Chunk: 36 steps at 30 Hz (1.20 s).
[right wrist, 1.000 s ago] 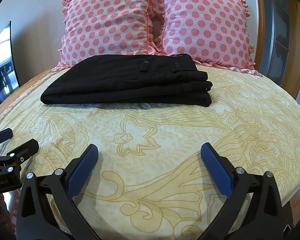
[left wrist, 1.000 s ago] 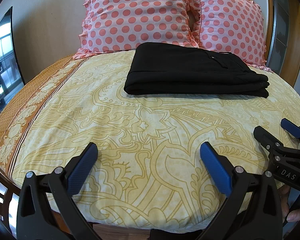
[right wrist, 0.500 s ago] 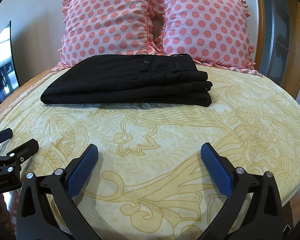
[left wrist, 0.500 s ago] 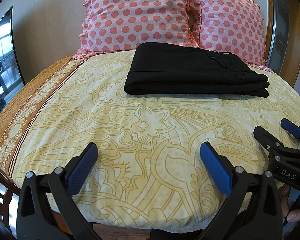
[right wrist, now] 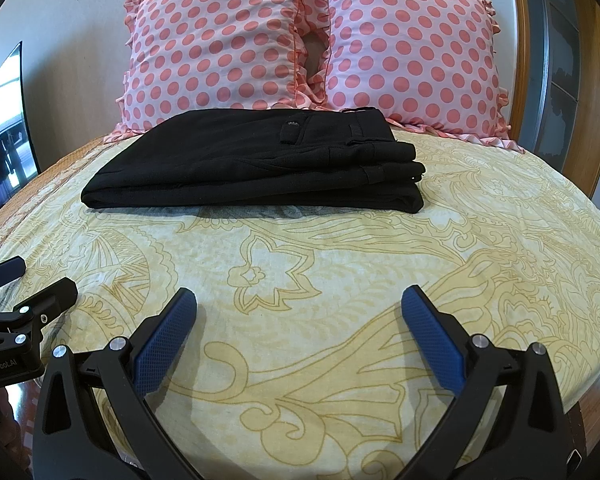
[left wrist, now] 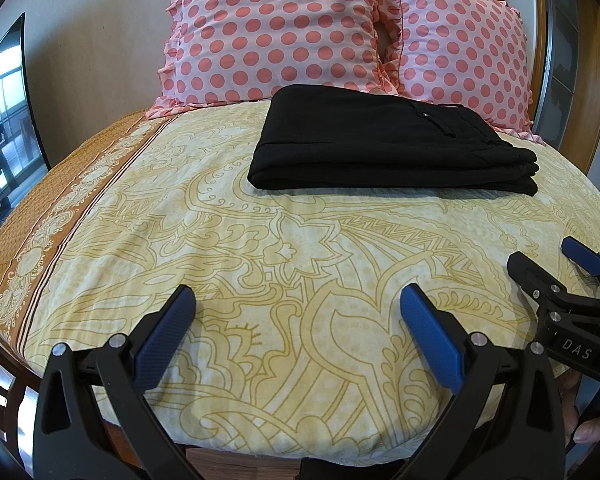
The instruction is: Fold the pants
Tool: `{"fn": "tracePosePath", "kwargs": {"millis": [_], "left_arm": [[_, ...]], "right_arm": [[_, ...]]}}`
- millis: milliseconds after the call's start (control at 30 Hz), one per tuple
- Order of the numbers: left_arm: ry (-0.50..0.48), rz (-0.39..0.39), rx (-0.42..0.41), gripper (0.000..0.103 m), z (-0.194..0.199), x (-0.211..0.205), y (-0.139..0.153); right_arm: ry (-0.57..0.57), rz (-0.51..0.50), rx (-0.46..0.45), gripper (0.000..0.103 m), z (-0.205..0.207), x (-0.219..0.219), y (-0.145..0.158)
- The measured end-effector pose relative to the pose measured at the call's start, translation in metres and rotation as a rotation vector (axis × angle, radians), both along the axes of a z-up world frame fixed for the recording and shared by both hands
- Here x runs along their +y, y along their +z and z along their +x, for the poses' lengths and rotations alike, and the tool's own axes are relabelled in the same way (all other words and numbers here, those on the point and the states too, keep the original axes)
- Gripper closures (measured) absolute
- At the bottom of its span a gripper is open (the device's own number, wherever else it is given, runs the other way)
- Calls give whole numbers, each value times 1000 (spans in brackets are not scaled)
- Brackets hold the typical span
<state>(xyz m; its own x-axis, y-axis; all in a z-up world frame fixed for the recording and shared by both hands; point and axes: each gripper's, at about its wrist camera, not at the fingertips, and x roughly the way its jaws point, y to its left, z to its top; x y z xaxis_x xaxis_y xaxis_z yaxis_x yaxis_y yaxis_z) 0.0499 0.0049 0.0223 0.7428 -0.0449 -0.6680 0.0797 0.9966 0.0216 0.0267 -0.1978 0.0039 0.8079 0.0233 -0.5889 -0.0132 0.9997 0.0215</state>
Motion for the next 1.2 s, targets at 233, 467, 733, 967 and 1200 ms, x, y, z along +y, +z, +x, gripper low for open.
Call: {"fn": "tracePosePath", "kwargs": {"millis": [233,467,733,967,1200], "left_arm": [[0,0,0,2,0,0,0],[0,0,0,2,0,0,0],[-2,6,22,2,3,0,2],[-6,4,40,2,5,-1,2],[-6,5,38,2,5,-1,2]], "right_arm": [[0,0,0,1,0,0,0],[0,0,0,1,0,0,0],[0,0,1,1,0,0,0],[-1,0,1,1,0,1,0],[0,0,0,1,0,1,-1]]}}
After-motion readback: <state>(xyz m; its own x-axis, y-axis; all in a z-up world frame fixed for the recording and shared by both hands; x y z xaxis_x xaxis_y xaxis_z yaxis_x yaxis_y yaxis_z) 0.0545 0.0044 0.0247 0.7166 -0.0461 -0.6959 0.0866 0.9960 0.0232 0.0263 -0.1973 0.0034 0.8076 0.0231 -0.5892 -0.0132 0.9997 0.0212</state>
